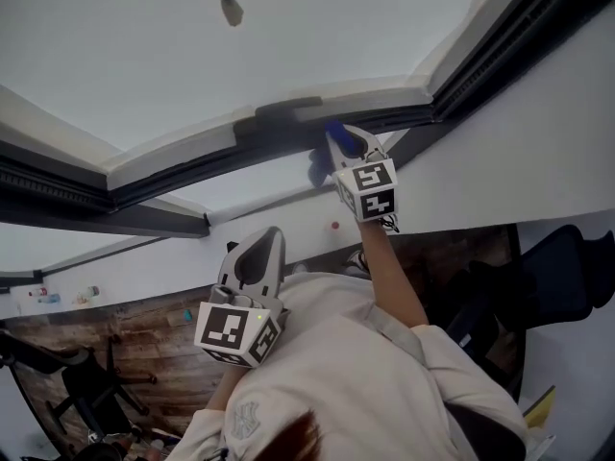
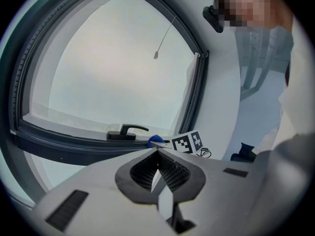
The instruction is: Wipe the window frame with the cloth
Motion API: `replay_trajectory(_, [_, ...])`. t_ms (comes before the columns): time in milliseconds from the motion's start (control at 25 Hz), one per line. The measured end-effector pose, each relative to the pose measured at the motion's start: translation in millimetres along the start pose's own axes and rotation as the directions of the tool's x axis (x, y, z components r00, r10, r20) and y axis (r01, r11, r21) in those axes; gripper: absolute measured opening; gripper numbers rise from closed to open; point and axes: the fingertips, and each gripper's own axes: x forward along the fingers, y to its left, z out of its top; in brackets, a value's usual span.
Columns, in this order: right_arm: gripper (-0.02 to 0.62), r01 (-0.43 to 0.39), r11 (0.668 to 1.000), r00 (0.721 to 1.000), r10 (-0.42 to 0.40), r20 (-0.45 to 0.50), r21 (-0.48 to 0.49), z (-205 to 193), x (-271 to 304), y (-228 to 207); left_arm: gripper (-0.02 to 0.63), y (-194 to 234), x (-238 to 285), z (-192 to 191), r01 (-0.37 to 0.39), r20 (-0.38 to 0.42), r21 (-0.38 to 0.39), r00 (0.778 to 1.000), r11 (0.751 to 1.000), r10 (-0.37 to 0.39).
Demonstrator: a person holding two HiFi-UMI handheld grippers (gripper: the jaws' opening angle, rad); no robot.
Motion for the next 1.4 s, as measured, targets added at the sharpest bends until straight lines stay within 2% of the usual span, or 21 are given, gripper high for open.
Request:
replay_trajectory(160, [0.049, -0.088, 0.995, 0.996, 0.088, -0.006, -0.049, 12, 16, 52, 0.005, 14, -13, -3, -0.003, -0.004, -0.018, 1.000, 1.000, 0.003])
replay_trajectory(320, [0.049, -0.194, 0.974, 0.981, 0.193, -0.024, -0.120, 20, 28, 106, 0.006, 21, -20, -4, 0.008, -0.011, -0.026, 1.000, 1.000, -0.009])
replay_trajectory(400, [0.049, -0.218, 0.963, 0.976, 0.213, -0.050, -0.157, 17, 35, 121, 0.005, 24, -23, -4, 0.009, -0.010, -0.031, 1.000, 0.999, -0.010])
replay_trajectory(520, [0.049, -0.207, 0.964, 0.978, 0.198, -0.066, -0.167, 12, 39, 122, 0.005, 29, -28, -4, 0.002, -0.008, -0.043, 1.000, 0.999, -0.003])
replay_trajectory(800, [0.049, -0.182, 0.972, 0.983, 0.179, -0.033, -0.148, 8, 36, 117, 0.005, 38, -34, 0, -0.011, 0.024, -0.046, 1.000, 0.999, 0.013])
replay_trajectory(1080, [0.049, -0.176, 0.954, 0.984, 0.169, -0.048, -0.243, 10, 38, 113, 0.005, 38, -32, 5, -0.008, 0.040, -0.036, 0.999, 0.999, 0.010])
replay_trajectory(1280, [0.049, -0.165, 0.963, 0.986, 0.158, -0.051, -0.212, 6, 34, 106, 0.006, 35, -31, 2, -0.003, 0.033, -0.045, 0.999, 0.999, 0.005])
replay_trajectory(1400, [0.049, -0.172, 0.976, 0.985, 0.169, -0.037, -0.130, 4, 33, 101, 0.006, 36, -31, 1, -0.004, 0.025, -0.054, 1.000, 0.999, 0.006])
